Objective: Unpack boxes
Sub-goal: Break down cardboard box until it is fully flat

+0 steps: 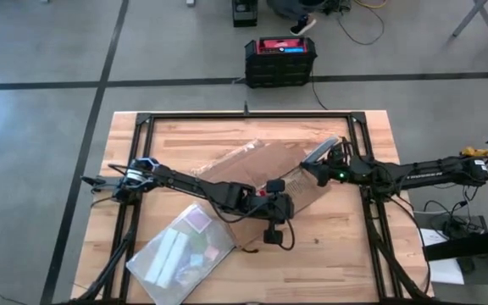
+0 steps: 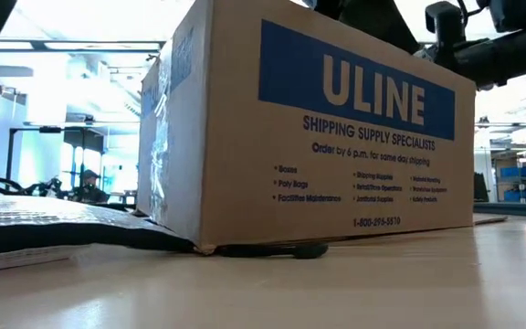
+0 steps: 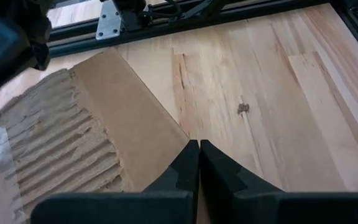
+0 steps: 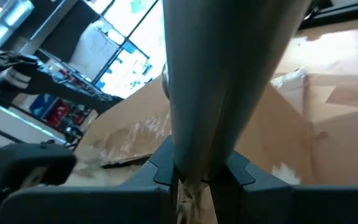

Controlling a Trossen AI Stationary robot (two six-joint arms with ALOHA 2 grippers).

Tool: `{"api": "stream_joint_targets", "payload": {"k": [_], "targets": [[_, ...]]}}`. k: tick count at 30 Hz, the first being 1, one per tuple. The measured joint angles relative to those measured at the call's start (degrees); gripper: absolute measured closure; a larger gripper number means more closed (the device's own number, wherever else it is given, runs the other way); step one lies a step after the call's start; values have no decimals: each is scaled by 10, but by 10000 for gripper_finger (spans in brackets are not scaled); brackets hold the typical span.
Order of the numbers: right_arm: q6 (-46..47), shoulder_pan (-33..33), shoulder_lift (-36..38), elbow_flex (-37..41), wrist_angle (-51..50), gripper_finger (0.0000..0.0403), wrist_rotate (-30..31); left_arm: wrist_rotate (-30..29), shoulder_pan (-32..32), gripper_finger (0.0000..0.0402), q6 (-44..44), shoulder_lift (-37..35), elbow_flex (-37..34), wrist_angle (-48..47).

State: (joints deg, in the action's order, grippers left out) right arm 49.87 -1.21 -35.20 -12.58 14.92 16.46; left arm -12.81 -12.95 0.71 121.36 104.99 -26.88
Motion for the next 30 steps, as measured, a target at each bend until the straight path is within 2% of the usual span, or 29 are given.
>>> {"api": "stream_joint_targets", "payload": {"k": [7, 13, 21, 30], "targets": [[49, 5, 22, -7, -47, 363, -25, 7, 14, 401, 16, -2, -6, -25], [78, 5, 44, -43, -168, 363, -55, 5, 17, 401, 17, -2, -6, -28], [86, 5, 64, -137, -375, 363, -128, 7, 21, 401, 18, -2, -6, -34], [92, 5, 64, -152, -403, 363, -209, 9, 21, 401, 16, -18, -7, -62]]}}
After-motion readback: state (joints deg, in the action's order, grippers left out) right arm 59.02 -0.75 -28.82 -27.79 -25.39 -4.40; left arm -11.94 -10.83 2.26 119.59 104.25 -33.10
